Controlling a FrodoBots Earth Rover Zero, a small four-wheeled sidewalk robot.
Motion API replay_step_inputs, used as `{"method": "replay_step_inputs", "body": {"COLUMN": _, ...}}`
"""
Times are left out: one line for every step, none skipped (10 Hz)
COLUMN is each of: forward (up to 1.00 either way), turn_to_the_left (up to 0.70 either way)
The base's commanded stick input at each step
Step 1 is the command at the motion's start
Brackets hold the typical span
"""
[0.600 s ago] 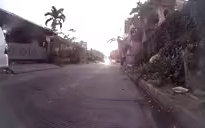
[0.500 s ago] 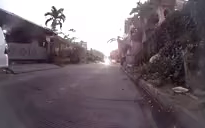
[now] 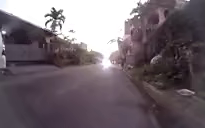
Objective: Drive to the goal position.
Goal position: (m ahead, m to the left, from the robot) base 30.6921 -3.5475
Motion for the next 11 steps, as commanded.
{"method": "replay_step_inputs", "body": {"forward": 0.91, "turn_to_the_left": 0.0}}
{"method": "replay_step_inputs", "body": {"forward": 0.94, "turn_to_the_left": 0.0}}
{"method": "replay_step_inputs", "body": {"forward": 0.97, "turn_to_the_left": 0.0}}
{"method": "replay_step_inputs", "body": {"forward": 1.0, "turn_to_the_left": 0.0}}
{"method": "replay_step_inputs", "body": {"forward": 0.03, "turn_to_the_left": 0.0}}
{"method": "replay_step_inputs", "body": {"forward": 0.23, "turn_to_the_left": 0.0}}
{"method": "replay_step_inputs", "body": {"forward": 0.42, "turn_to_the_left": 0.0}}
{"method": "replay_step_inputs", "body": {"forward": 0.61, "turn_to_the_left": 0.0}}
{"method": "replay_step_inputs", "body": {"forward": 0.8, "turn_to_the_left": 0.0}}
{"method": "replay_step_inputs", "body": {"forward": 1.0, "turn_to_the_left": 0.0}}
{"method": "replay_step_inputs", "body": {"forward": 0.51, "turn_to_the_left": 0.0}}
